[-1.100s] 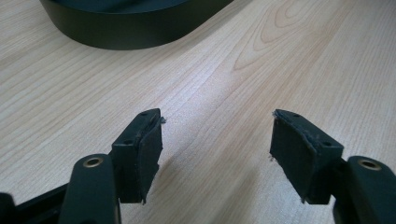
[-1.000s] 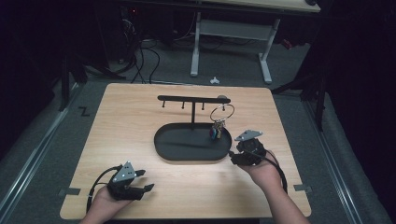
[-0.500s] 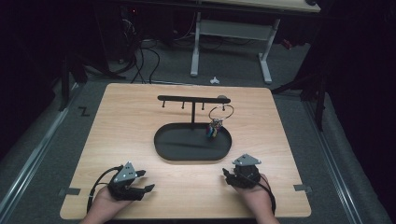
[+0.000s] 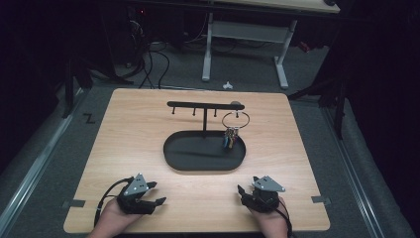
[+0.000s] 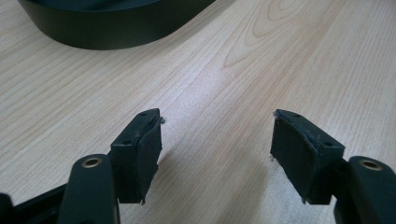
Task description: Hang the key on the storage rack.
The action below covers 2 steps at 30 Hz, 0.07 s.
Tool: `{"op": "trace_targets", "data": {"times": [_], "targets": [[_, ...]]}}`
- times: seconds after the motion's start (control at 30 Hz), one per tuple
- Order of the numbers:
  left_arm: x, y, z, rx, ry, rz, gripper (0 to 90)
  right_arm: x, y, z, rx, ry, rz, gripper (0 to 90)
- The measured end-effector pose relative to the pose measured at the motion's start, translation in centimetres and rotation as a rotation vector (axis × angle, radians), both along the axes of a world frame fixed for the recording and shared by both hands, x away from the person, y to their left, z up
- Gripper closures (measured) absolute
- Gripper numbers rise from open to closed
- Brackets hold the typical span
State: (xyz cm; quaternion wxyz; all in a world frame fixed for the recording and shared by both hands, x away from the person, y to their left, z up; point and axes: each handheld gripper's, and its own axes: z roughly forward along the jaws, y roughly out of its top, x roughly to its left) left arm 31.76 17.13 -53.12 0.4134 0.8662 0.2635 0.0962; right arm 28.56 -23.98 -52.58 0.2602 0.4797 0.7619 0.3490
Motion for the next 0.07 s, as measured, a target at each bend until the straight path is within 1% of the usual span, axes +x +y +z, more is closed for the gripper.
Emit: {"op": "trace_targets", "data": {"times": [0.03,0.07], "targets": [[0.04,0.11,-0.02,-0.001,0.002,0.003,34.0,0.15,0.03,-0.22,0.006,0.015,0.004,32.5],[0.04,0.11,-0.02,-0.001,0.002,0.003,34.0,0.15,0.03,-0.22,0.006,0.015,0.004,32.5]]}}
